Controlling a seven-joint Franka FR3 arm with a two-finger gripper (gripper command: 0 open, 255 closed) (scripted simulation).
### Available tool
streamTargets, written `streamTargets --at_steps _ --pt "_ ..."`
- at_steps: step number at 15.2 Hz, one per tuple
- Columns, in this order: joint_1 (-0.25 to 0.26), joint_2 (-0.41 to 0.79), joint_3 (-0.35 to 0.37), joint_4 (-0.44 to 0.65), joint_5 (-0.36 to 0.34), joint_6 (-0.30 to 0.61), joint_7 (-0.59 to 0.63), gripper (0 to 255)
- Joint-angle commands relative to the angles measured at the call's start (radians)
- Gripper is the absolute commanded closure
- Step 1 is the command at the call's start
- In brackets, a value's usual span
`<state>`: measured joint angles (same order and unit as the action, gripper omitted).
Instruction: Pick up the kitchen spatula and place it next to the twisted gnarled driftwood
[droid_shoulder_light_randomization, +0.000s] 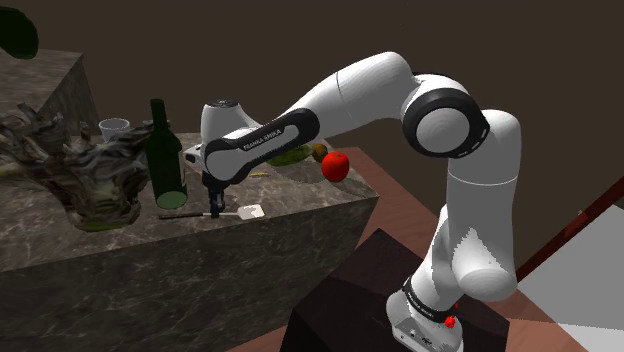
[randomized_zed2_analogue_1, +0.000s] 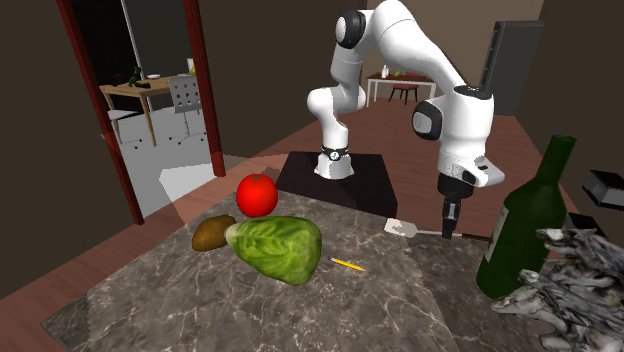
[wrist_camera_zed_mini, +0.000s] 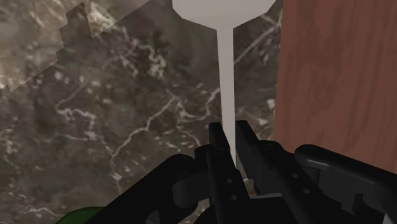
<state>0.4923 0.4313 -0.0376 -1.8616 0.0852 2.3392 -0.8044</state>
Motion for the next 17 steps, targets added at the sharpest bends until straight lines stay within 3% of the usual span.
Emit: streamTargets --at_steps 1,2,7,11,17 --pt "0.0 0.0 0.0 0.0 0.0 0.0 0.0 255" --pt "0.0 0.0 0.0 0.0 0.0 0.0 0.0 0" --pt "0.0 0.0 0.0 0.0 0.0 0.0 0.0 0" --pt "-0.001 -0.076 -0.005 0.023 -0.008 -0.099 0.005 0" --pt "-0.001 -0.076 -0.005 0.023 -0.008 -0.099 0.005 0"
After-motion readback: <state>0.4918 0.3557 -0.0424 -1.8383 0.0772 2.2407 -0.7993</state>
